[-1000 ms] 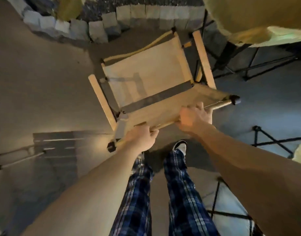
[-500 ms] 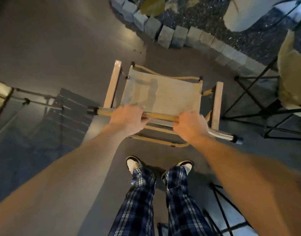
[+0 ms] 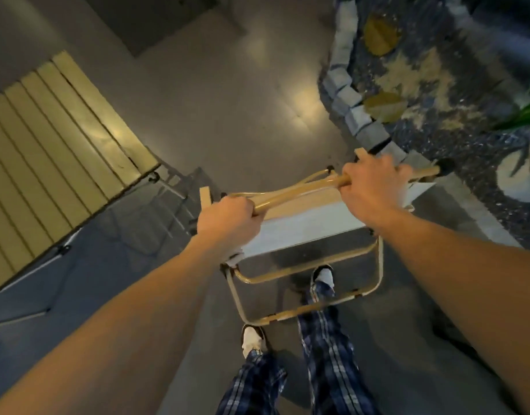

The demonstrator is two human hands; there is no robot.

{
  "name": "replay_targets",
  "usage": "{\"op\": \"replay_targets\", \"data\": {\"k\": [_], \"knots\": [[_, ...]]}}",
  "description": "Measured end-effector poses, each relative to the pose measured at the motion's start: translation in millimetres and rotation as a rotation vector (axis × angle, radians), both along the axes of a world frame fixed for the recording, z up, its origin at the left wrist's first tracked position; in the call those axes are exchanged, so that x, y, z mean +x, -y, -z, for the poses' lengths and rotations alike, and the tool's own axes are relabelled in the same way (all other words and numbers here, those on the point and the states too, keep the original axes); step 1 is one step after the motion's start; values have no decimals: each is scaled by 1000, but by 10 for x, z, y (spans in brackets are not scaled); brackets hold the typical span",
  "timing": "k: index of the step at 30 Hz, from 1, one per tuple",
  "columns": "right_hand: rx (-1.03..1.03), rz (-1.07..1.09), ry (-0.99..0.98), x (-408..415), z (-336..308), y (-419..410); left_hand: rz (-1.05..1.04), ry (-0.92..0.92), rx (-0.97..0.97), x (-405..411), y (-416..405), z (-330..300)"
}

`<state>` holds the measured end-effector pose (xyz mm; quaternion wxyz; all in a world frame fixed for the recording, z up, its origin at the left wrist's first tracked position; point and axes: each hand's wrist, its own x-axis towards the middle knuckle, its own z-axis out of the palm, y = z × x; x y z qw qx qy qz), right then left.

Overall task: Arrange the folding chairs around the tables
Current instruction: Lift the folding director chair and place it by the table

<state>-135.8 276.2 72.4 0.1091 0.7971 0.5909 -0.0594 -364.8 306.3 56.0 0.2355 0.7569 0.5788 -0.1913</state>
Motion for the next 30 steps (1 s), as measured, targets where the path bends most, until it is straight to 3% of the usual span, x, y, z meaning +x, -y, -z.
{"op": "replay_targets", "data": {"k": [4, 8, 15, 20, 23, 27, 30], "knots": [[-3, 190, -179, -85, -103, -989, -220, -4, 8, 47, -533, -121], [-17, 213, -398, -265, -182, -1879, -419, -29, 30, 9, -992, -238], [0, 40, -646, -738, -254, -3224, -753, 64, 41, -111, -1689, -346], [-14, -209, -613, -1151, -312, -4053, -951, 198, -2, -271, -2282, -167], [-103, -41, -765, -1516, -382, -4453, -975, 298, -6, -310, -2629, 13], [-192, 465, -1178, -2034, -251, -5005, -1115, 489, -23, -240, -3105, 123], [-336, 477, -1204, -2163, -106, -5323, -1153, 480, -2, -155, -3411, 129]]}}
